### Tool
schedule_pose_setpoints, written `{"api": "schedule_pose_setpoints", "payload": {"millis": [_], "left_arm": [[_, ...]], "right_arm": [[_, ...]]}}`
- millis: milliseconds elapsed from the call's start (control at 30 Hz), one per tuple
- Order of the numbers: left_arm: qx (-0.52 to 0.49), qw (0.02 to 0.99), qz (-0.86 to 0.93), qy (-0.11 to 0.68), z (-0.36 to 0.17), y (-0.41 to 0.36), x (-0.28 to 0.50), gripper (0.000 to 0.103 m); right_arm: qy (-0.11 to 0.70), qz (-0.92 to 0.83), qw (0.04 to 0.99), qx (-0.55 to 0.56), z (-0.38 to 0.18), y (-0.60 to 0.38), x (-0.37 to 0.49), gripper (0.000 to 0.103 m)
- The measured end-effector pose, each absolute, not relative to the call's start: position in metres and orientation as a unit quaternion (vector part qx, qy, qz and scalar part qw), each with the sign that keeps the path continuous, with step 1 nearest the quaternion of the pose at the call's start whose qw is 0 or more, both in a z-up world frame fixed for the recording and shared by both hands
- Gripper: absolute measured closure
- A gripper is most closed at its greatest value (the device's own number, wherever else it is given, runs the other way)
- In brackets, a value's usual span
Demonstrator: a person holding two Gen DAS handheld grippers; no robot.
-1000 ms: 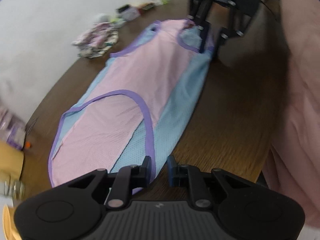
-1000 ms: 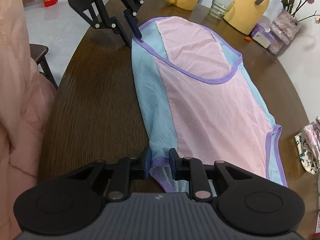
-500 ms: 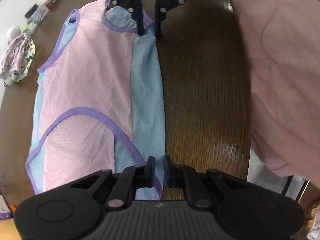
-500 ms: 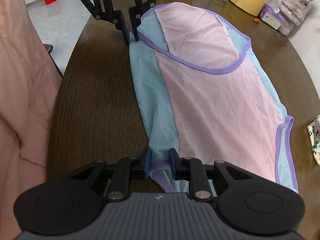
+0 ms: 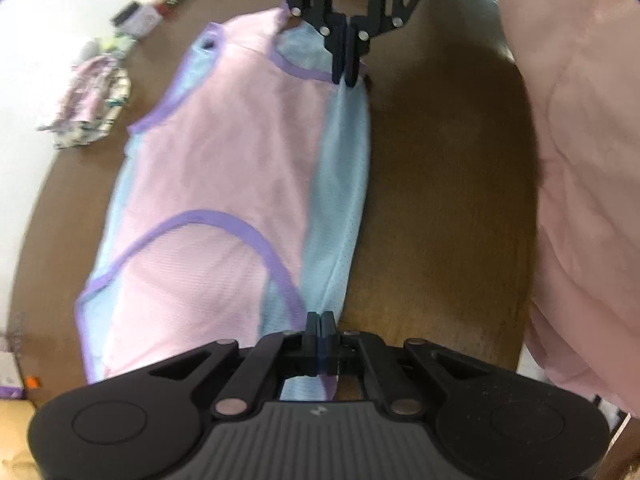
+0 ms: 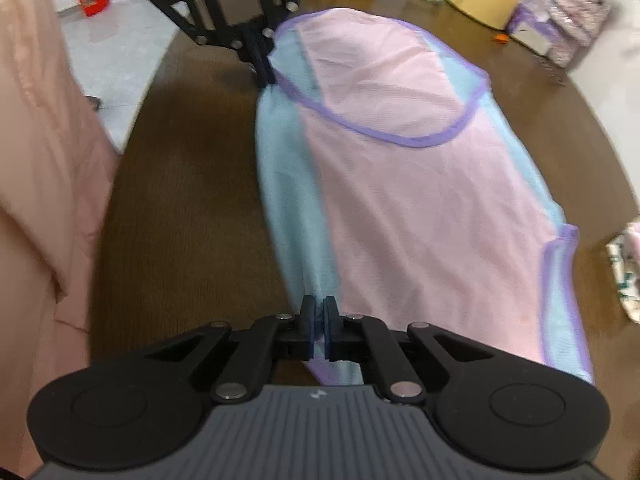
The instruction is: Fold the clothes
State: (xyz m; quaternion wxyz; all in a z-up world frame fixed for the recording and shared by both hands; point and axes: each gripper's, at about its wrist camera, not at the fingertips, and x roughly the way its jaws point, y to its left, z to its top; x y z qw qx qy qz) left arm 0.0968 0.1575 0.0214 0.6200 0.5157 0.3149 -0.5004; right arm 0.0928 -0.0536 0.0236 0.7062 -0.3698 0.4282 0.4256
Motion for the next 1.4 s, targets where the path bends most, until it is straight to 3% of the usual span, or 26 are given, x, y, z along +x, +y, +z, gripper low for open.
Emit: {"api": "schedule_pose_setpoints", "payload": {"millis": [333,867,933,967,1033,1100,1167,1400], "left_arm": [[0.53,0.69,-0.412,0.269,0.047,0.132,0.144,0.103],[0.497,0.699,-0.396,0.327,0.011,0.124,0.2,0.102],[0.473,0.717,-0.39,0.332,0.009,0.126,0.203,0.097],[0.454,0.733,-0.382,0.333,0.011,0.129,0.203,0.093],[0.416,0.762,-0.368,0.332,0.017,0.136,0.203,0.085],[0.375,0.79,-0.362,0.323,0.025,0.142,0.196,0.065],[0.347,0.807,-0.364,0.311,0.032,0.141,0.186,0.058],[0.344,0.793,-0.417,0.282,0.03,0.086,0.149,0.052]], "right_arm": [[0.384,0.36,0.751,-0.398,0.061,-0.058,0.157,0.1],[0.421,0.362,0.76,-0.339,0.015,-0.071,0.227,0.098],[0.418,0.356,0.781,-0.296,0.021,-0.083,0.227,0.089],[0.416,0.352,0.793,-0.274,0.024,-0.09,0.226,0.075],[0.4,0.334,0.828,-0.208,0.038,-0.114,0.216,0.056],[0.391,0.319,0.846,-0.172,0.046,-0.134,0.197,0.055],[0.385,0.298,0.858,-0.161,0.049,-0.152,0.172,0.055],[0.385,0.287,0.857,-0.188,0.039,-0.183,0.088,0.053]]}}
